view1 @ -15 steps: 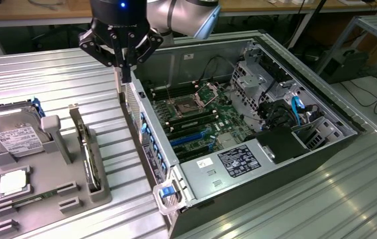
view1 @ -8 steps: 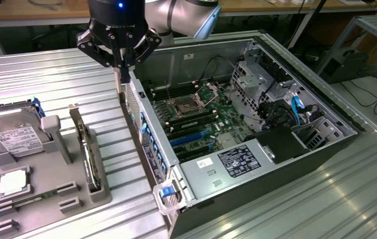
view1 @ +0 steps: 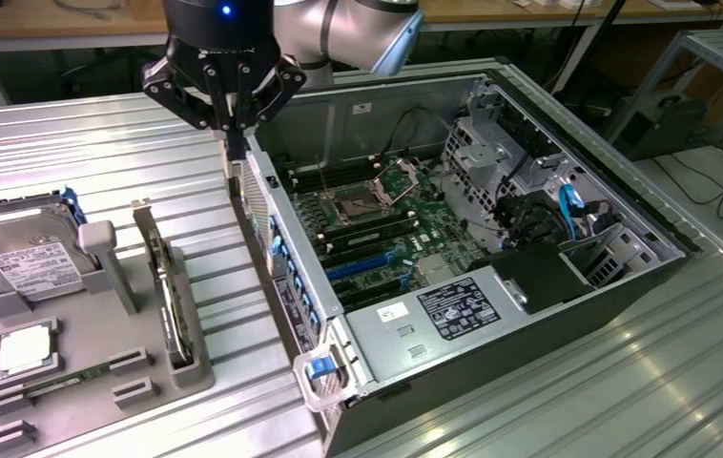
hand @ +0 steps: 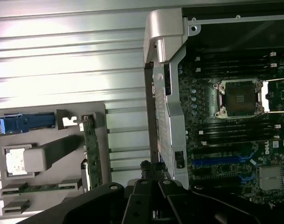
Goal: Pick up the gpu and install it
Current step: 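Reach for the gpu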
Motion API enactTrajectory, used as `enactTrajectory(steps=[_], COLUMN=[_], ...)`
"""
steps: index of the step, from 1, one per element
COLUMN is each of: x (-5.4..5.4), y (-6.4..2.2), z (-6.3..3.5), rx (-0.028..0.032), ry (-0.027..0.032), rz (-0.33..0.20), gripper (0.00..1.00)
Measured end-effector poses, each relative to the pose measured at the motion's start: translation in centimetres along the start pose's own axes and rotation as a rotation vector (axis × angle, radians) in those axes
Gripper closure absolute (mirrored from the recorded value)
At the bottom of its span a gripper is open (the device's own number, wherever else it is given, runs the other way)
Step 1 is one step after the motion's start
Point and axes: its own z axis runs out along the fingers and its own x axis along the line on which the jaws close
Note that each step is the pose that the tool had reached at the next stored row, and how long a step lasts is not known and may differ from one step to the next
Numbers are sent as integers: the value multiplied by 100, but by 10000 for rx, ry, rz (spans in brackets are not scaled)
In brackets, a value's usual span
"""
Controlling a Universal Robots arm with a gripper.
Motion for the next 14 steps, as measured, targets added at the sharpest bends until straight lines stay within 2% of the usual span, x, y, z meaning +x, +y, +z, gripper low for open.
enactTrajectory(steps=[14], x=[62], y=[-12], z=[-2], rx=[1], ry=[1], rz=[-1], gripper=[89])
